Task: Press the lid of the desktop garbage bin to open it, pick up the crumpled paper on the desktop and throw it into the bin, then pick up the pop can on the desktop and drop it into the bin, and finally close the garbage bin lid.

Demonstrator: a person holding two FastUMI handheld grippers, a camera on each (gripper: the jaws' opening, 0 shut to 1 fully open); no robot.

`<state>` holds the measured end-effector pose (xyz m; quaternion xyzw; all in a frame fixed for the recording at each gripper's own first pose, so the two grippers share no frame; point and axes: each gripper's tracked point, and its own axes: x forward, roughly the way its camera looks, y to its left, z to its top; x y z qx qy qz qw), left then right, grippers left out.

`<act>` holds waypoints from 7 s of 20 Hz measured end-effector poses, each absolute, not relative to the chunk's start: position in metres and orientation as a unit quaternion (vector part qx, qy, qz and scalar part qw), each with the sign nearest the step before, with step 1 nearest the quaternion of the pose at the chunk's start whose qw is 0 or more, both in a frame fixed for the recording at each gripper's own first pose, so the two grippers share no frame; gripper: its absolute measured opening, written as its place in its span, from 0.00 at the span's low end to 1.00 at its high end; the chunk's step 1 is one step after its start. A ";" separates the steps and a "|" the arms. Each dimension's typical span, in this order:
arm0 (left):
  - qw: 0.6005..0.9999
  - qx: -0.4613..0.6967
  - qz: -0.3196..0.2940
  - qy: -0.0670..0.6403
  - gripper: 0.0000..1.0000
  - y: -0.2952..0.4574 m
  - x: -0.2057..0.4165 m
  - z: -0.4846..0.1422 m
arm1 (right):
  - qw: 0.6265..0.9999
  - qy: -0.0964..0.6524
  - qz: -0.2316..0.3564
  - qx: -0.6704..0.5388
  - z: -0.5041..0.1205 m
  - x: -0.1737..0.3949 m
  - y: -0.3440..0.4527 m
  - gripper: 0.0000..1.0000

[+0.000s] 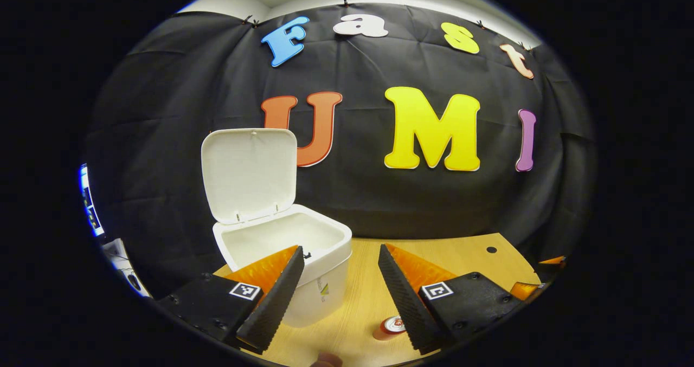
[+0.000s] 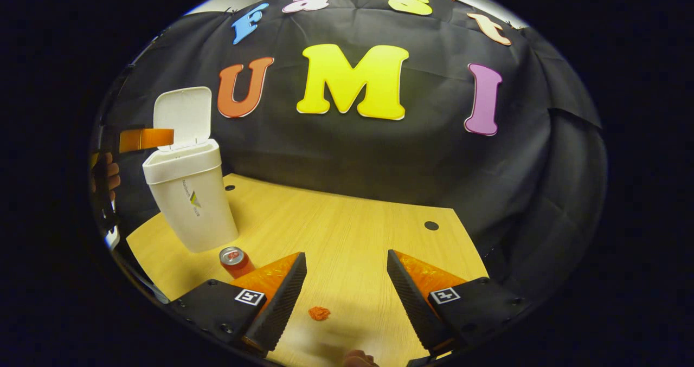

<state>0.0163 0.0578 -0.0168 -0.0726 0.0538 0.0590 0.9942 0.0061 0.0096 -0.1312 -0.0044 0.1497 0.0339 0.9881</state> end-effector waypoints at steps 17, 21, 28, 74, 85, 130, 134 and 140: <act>0.995 -0.040 -0.006 0.091 0.98 0.015 -0.010 -0.070 | 0.931 0.360 0.062 -0.033 -0.302 0.006 0.041 0.95; 0.994 -0.036 -0.002 0.105 0.98 0.019 -0.004 -0.082 | 0.911 0.405 0.064 -0.034 -0.330 0.006 0.043 0.95; 0.990 -0.037 0.007 0.134 0.98 0.026 0.000 -0.103 | 0.882 0.462 0.085 -0.032 -0.352 0.013 0.047 0.74; 0.987 -0.035 -0.038 0.150 0.98 0.023 -0.029 -0.134 | 0.974 0.198 0.101 -0.033 0.024 0.058 0.064 0.26; 0.983 -0.068 -0.068 0.157 0.98 0.034 -0.039 -0.137 | 0.978 0.117 0.171 -0.027 0.114 0.128 0.209 0.28; 0.966 -0.012 -0.177 0.189 0.98 -0.051 -0.010 -0.232 | 0.969 0.101 0.221 -0.035 0.064 0.108 0.235 0.96; 0.963 -0.008 -0.183 0.195 0.98 -0.064 0.001 -0.253 | 0.974 0.128 0.186 -0.031 0.040 0.104 0.197 0.96; 0.963 -0.015 -0.175 0.202 0.98 -0.067 0.021 -0.274 | 0.976 0.152 0.150 -0.034 0.015 0.098 0.165 0.96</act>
